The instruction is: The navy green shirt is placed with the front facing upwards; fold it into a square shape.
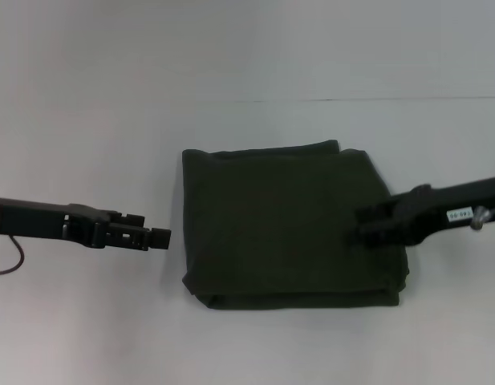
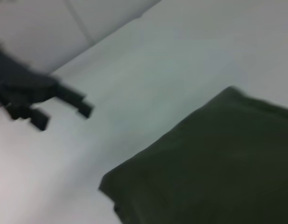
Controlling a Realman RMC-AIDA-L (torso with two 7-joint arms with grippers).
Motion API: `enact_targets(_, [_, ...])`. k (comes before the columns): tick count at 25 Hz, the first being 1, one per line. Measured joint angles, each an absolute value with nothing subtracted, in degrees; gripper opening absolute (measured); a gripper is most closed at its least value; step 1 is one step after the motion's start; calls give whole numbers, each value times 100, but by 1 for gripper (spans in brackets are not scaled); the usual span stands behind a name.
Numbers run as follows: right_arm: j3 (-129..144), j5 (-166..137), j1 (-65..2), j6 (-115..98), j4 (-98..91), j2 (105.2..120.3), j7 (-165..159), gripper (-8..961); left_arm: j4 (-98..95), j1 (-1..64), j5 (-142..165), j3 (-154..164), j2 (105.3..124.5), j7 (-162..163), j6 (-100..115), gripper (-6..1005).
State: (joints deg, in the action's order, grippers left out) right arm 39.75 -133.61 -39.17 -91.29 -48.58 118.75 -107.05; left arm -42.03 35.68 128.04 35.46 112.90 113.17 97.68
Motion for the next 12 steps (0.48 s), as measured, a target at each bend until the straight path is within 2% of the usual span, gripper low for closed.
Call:
enact_targets(4, [3964,-13335,-3778,-9464,-4739,11922,-10397,616,-4204,3852,12913,3881,11255,11060,9817,926])
enact_targets(12, [3373,-12640,-3397,-9729,-4702,11776,-10277,613,-4252,4227,12919,4632,11366,10776,9606,950])
